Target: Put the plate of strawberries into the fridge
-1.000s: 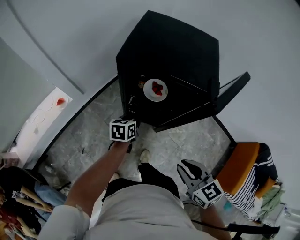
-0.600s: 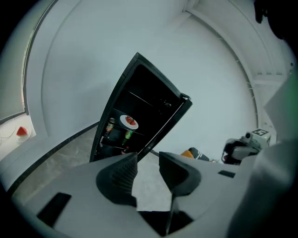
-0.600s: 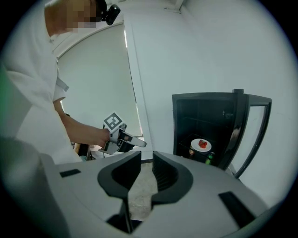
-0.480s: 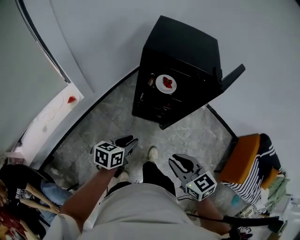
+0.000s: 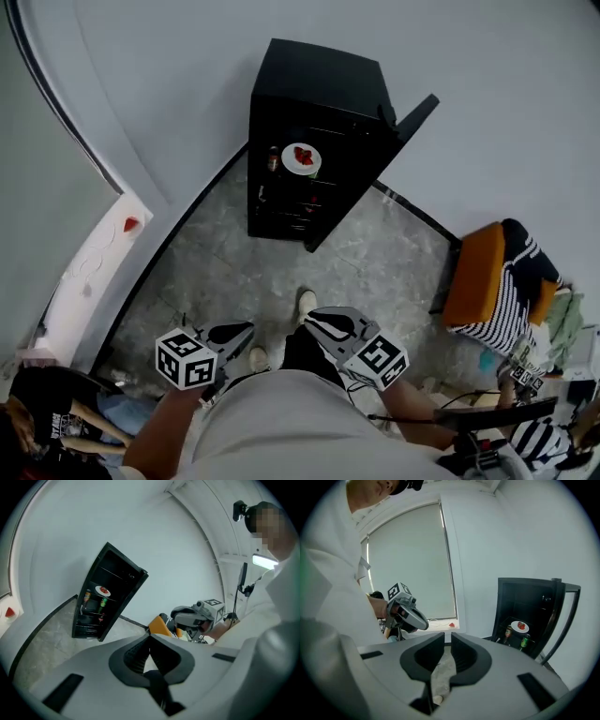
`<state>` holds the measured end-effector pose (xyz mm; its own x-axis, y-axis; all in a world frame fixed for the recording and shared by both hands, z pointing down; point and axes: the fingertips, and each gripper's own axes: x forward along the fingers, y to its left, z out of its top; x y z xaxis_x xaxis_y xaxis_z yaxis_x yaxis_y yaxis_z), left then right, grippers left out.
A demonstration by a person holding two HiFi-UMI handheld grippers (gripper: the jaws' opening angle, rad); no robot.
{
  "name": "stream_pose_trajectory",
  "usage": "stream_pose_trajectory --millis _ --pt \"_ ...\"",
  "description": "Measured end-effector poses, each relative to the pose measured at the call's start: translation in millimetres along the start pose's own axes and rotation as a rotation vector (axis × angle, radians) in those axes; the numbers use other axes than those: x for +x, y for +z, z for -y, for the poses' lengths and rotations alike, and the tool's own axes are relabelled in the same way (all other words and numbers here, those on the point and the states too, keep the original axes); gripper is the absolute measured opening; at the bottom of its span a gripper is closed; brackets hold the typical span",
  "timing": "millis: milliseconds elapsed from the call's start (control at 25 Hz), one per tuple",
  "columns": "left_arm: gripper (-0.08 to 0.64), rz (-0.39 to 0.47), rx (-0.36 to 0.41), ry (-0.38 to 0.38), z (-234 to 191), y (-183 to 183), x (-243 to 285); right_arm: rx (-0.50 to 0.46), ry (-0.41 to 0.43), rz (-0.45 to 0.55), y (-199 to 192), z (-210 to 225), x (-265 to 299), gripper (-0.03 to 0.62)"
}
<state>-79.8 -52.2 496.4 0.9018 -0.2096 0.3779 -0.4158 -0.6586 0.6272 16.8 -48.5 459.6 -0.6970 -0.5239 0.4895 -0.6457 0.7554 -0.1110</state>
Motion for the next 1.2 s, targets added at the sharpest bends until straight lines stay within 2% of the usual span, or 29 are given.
stream_pose_trajectory --millis 360,600,1200 --pt "0.013 0.0 0.051 -0.084 44.2 -12.5 -13.8 -0.033 0.009 0.013 -0.7 -44.7 -6.3 0.044" --pt "0.013 0.003 0.07 -0.091 62.2 -17.2 -15.9 -0.038 0.012 0.018 -5.0 -62.9 -22.0 0.041" --pt "0.012 0.018 0.095 -0.079 70.8 -25.3 -19.4 -0.073 0.02 0.017 -4.8 -79.1 -28.9 0.034"
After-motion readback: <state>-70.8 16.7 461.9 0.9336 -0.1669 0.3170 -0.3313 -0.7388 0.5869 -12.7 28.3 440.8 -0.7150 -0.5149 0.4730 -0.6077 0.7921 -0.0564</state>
